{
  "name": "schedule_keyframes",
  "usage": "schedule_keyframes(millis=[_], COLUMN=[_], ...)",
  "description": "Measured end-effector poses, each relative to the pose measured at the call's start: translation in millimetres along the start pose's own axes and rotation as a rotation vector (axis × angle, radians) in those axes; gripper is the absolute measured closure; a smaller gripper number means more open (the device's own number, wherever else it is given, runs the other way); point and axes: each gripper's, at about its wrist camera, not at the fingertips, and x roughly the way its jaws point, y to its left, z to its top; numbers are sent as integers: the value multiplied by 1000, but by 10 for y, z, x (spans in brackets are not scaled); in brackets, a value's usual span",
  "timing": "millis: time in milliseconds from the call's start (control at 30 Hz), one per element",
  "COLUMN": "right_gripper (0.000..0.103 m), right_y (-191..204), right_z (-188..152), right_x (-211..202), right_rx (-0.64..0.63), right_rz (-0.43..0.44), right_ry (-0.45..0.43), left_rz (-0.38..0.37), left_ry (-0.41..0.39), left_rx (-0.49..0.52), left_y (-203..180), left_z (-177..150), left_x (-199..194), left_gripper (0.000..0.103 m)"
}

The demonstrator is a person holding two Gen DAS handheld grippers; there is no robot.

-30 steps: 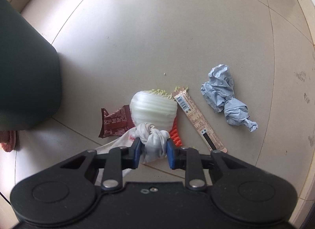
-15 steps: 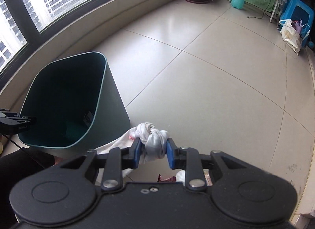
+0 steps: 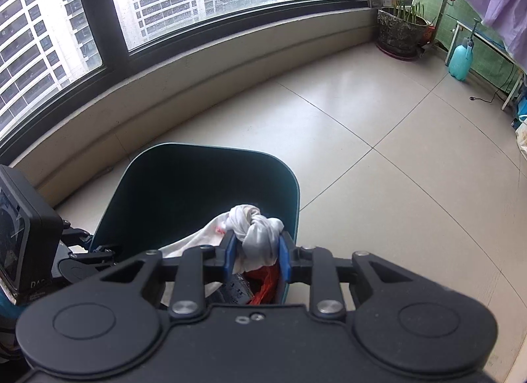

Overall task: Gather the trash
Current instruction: 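Lift the white cloth into the bin and open the right tool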

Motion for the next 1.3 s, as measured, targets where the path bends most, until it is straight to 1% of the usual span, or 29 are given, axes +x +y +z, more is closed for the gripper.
schedule_keyframes(millis=[100, 300, 433, 567, 667, 700, 800, 867, 933, 1100, 1200, 1300], right_gripper=[78, 78, 78, 77, 72, 70, 66, 57, 53, 51, 50, 46], right_y=[219, 419, 465, 457, 436, 430, 414, 413, 396, 352, 296, 219], right_z=[15, -74, -118, -139, -120, -120, -100, -100, -99, -128, -128, -140], right_x=[161, 629, 930, 1113, 1193, 1206, 1239, 1221, 1171, 956, 757, 517], right_rx=[-46, -72, -49, -12, 12, 17, 25, 30, 34, 33, 48, 48], right_rz=[2, -3, -15, -15, -11, -9, -7, 5, 19, 49, 85, 113], right_ry=[33, 137, 198, 235, 251, 256, 260, 253, 243, 212, 188, 148], left_rz=[-8, -19, -22, -23, -24, -24, -25, -24, -23, -18, -13, -7], left_ry=[0, 1, 2, 2, 5, 5, 5, 5, 5, 6, 8, 9], left_rx=[-1, -3, -2, -2, -3, -2, -3, -1, -1, 1, 2, 7], left_y=[20, 48, 58, 61, 63, 62, 63, 65, 67, 64, 48, 24], left_z=[1, 4, 3, 3, 2, 3, 3, 4, 7, 7, 7, 8], left_x=[0, 5, 7, 9, 18, 20, 20, 24, 28, 34, 39, 39], left_gripper=[90, 90, 90, 90, 90, 90, 90, 90, 90, 90, 90, 90])
